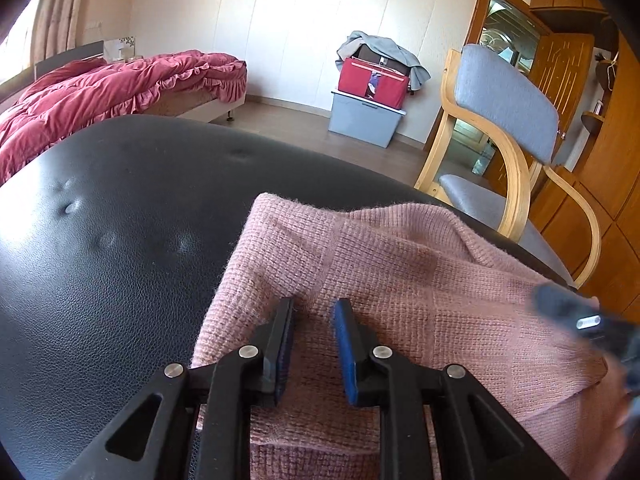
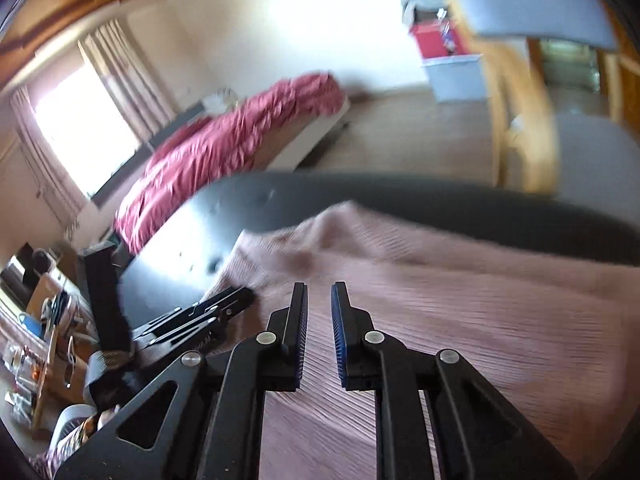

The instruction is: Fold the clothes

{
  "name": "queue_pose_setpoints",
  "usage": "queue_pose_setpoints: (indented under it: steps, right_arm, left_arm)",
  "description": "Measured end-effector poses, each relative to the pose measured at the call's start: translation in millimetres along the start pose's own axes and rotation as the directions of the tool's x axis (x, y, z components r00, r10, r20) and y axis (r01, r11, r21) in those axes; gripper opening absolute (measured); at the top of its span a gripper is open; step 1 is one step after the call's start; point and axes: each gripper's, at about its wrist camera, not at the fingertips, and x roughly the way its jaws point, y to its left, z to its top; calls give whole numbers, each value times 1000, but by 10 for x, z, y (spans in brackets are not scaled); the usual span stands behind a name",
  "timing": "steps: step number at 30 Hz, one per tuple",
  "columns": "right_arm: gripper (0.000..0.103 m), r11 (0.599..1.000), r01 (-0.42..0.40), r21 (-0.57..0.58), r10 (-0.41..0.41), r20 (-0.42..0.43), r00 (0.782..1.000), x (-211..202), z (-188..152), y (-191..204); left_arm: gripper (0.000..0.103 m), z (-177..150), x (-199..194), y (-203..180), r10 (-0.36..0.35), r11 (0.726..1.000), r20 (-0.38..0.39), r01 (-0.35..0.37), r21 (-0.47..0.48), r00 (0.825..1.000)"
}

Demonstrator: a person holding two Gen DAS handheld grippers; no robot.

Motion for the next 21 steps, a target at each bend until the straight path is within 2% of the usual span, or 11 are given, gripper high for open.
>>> queue_pose_setpoints:
  steps: [3,4,5,6,10,13,15,17,19,21]
  right_arm:
    - [13,1000,22,11,-21,-67,997,320,-54,-29]
    - [5,999,27,23,-25,-82,996,344,-76,-80]
    - [4,998,4,58,0,-79,997,306,-103,-171]
    - [4,995,-9,104,16,-66,998,222,-116,-280]
    - [4,982,76,173,-78,4,997,-238,-173,-647]
    - [4,963,103,248,-122,61,991,-625,-333,-979]
    - [3,945,90,313,-123,87,989,-783,-431,-1221]
    - [2,913,43,407,-99,117,988,-914,-505,-1448]
    - [3,896,53,441,-123,133,983,-1013,-494,-1492]
    - [6,918,76,389,-148,157,976,-1054,-430,-1350]
  left_arm:
    - [20,14,9,35,-10,1000,-1,10,-9,1000]
    - [20,20,4,41,-10,1000,-1,10,-9,1000]
    - [20,25,-2,47,-11,1000,-2,11,-10,1000]
    - [20,24,2,45,-8,1000,-3,8,-7,1000]
    - [20,15,14,42,-1,1000,-2,1,-1,1000]
    - [20,-1,25,46,-6,1000,-1,6,-6,1000]
    - [20,2,23,42,-7,1000,-1,7,-5,1000]
    - [20,4,21,46,-10,1000,-1,10,-7,1000]
    - [20,8,23,47,-10,1000,-1,10,-6,1000]
    - [20,10,26,48,-9,1000,0,9,-5,1000]
